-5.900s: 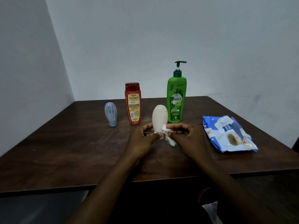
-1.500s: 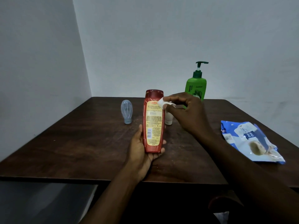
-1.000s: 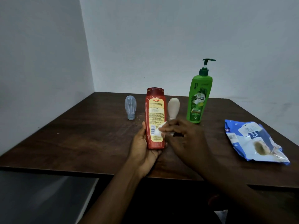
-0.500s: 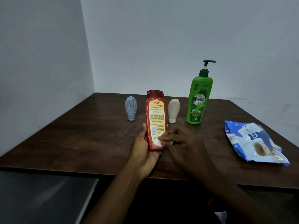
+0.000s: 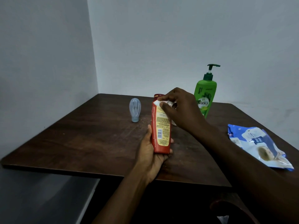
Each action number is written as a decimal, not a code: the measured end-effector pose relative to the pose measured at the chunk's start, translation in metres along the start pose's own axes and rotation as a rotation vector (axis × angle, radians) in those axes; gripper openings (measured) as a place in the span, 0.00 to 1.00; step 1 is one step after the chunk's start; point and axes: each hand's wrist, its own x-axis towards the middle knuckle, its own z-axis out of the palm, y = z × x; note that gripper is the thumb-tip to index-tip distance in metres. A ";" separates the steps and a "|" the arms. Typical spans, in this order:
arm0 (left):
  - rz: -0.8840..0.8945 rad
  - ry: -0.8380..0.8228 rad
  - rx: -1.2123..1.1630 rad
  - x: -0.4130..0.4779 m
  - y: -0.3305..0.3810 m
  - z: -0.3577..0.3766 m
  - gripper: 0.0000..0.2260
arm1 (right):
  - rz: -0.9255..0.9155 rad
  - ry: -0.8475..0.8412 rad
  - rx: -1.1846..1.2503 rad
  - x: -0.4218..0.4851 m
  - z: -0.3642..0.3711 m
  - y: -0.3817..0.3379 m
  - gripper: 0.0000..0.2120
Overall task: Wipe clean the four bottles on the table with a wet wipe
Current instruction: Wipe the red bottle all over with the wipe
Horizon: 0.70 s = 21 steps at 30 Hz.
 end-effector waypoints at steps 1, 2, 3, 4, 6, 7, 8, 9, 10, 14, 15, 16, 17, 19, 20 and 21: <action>0.000 0.008 0.000 -0.001 0.000 0.000 0.23 | -0.005 -0.011 -0.003 -0.003 0.001 -0.002 0.09; 0.000 0.009 -0.001 -0.002 0.001 0.002 0.23 | -0.012 -0.025 -0.005 -0.007 0.002 -0.004 0.09; -0.004 0.015 -0.005 -0.003 0.001 0.002 0.23 | -0.023 -0.043 -0.004 -0.012 0.002 -0.006 0.09; -0.007 0.017 -0.010 -0.003 0.001 0.003 0.23 | -0.040 -0.057 -0.003 -0.018 0.003 -0.009 0.09; -0.014 0.024 -0.031 -0.004 0.001 0.003 0.23 | -0.071 -0.084 0.013 -0.033 0.004 -0.013 0.09; -0.017 0.026 -0.047 -0.004 0.001 0.003 0.22 | -0.076 -0.099 0.026 -0.043 0.005 -0.015 0.09; -0.021 0.022 -0.065 -0.004 0.002 0.002 0.22 | -0.079 -0.114 0.039 -0.052 0.005 -0.018 0.09; -0.029 0.012 -0.090 -0.005 0.003 0.002 0.22 | -0.085 -0.125 0.046 -0.062 0.006 -0.020 0.09; -0.038 -0.008 -0.118 -0.007 0.004 0.002 0.21 | -0.096 -0.128 0.049 -0.072 0.006 -0.023 0.09; -0.046 -0.039 -0.162 -0.010 0.006 0.003 0.22 | -0.116 -0.177 0.097 -0.106 0.004 -0.031 0.10; -0.042 -0.032 -0.146 -0.010 0.005 0.003 0.21 | -0.113 -0.199 0.110 -0.111 0.003 -0.032 0.12; -0.038 -0.026 -0.128 -0.010 0.005 0.004 0.21 | -0.110 -0.220 0.116 -0.114 0.002 -0.033 0.13; -0.036 -0.024 -0.118 -0.010 0.005 0.005 0.21 | -0.110 -0.230 0.119 -0.115 0.001 -0.033 0.13; -0.034 -0.032 -0.127 -0.009 0.004 0.005 0.23 | -0.109 -0.224 0.123 -0.111 0.001 -0.032 0.10; -0.027 -0.041 -0.137 -0.008 0.005 0.005 0.24 | -0.108 -0.213 0.117 -0.106 0.001 -0.032 0.09; -0.017 -0.050 -0.142 -0.008 0.004 0.005 0.26 | -0.109 -0.202 0.100 -0.101 0.001 -0.032 0.09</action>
